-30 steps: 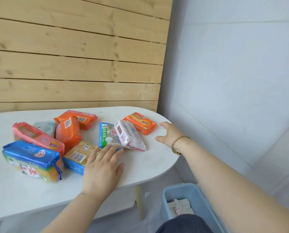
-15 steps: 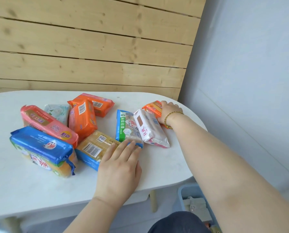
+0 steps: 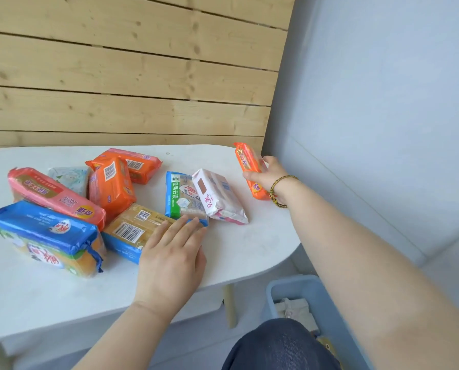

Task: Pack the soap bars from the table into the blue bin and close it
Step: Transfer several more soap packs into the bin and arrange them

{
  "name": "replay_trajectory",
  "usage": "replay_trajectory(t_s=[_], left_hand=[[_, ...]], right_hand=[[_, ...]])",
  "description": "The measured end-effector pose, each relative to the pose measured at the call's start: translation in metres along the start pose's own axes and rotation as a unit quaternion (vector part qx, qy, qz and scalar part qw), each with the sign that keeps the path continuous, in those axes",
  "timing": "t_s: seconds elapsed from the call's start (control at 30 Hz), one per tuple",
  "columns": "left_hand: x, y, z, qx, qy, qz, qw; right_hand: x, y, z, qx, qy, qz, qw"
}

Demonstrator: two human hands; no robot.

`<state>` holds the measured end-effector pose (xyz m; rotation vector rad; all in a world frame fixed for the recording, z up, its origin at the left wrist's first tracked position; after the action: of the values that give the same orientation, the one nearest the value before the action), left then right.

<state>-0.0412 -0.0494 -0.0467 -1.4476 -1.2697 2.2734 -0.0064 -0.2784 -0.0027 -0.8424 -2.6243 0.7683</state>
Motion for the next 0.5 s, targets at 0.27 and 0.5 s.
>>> replay_trajectory(t_s=[0.27,0.5], left_hand=[[0.003,-0.009,0.034,0.061,0.013,0.024,0.998],[0.017,0.022,0.095,0.283,0.014,-0.070,0.956]], right_hand=[[0.084,-0.073,0.044,-0.225,0.037,-0.051,0.972],[0.123,-0.091,0.142,-0.356,0.167,-0.043,0.919]])
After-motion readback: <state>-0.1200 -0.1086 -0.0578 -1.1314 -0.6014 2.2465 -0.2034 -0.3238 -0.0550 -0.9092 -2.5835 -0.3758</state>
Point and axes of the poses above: each hand's wrist, its own x-axis away from the middle knuckle, its own y-axis out of the palm, z = x × y, the point moved 2 cm from there along -x, towards the middle knuckle, and after that the axes turned 2 degrees about x, right-handed, at the moved point
